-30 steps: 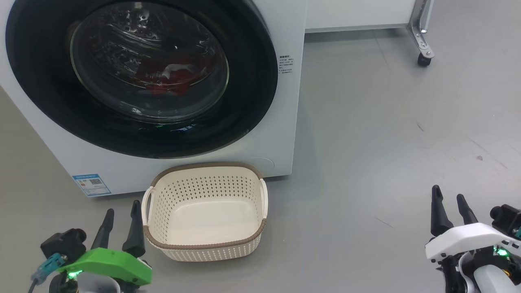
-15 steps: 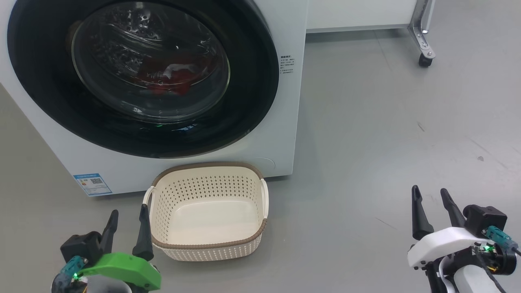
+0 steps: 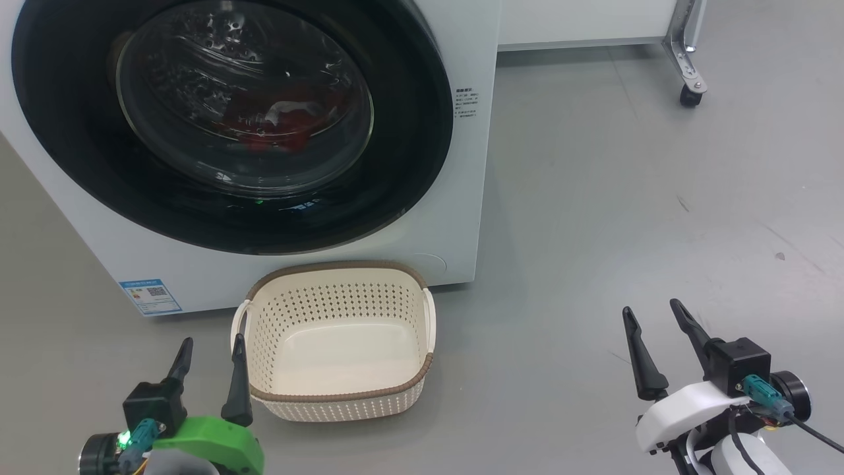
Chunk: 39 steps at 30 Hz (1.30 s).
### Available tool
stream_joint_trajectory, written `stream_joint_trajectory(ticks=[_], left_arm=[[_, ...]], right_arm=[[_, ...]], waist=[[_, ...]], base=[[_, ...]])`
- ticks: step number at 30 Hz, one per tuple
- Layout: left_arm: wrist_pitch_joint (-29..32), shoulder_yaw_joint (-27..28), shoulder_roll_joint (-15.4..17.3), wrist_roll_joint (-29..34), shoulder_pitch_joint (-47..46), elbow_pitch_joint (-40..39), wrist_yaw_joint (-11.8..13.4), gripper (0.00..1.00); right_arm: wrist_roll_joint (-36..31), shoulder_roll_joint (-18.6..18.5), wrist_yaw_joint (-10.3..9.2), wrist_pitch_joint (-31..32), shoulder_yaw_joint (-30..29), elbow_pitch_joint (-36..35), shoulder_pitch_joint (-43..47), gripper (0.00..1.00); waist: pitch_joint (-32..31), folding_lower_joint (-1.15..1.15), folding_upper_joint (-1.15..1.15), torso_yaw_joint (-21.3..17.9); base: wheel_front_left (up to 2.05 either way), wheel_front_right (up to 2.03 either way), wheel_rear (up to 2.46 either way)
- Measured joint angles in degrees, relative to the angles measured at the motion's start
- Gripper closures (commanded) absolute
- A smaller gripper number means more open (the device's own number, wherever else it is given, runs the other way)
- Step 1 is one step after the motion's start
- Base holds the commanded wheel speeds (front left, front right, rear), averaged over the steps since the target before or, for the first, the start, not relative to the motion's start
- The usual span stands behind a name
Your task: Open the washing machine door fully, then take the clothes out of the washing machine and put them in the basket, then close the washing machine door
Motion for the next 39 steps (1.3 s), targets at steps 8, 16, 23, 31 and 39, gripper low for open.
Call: stream_joint_trajectory(ticks=[8, 16, 23, 31, 39], left_arm=[[-0.09, 0.32, -0.35, 0.49, -0.49, 1.08, 0.04, 0.0], [-0.09, 0.83, -0.76, 0.49, -0.51, 1.71, 0.04, 0.0], [-0.09, 1.46, -0.94, 0.49, -0.54, 2.23, 0.03, 0.0], [-0.09, 1.98, -1.52, 0.62, -0.74, 2.4, -0.04, 0.0], [-0.09, 2.29, -1.74, 1.43, -0.85, 2.38, -0.12, 0.0]], right_arm=[[-0.64, 0.07, 0.0, -0.32, -0.56, -0.21, -0.01, 0.0], [-0.85, 0.25, -0.22, -0.32, -1.64, -0.38, -0.01, 0.0], [-0.94, 0.66, -0.12, -0.32, -1.94, -0.57, -0.01, 0.0], [-0.93, 1.13, 0.63, -0.32, -2.49, -0.59, -0.01, 1.0], [-0.81, 1.35, 1.34, -0.32, -3.48, -0.53, 0.0, 1.0]], waist=[[0.03, 0.0, 0.0, 0.01], [0.04, 0.0, 0.0, 0.03], [0.09, 0.0, 0.0, -0.02], [0.16, 0.0, 0.0, -0.01], [0.31, 0.0, 0.0, 0.13]], base=[[0.0, 0.0, 0.0], [0.0, 0.0, 0.0], [0.0, 0.0, 0.0], [0.0, 0.0, 0.0], [0.0, 0.0, 0.0]])
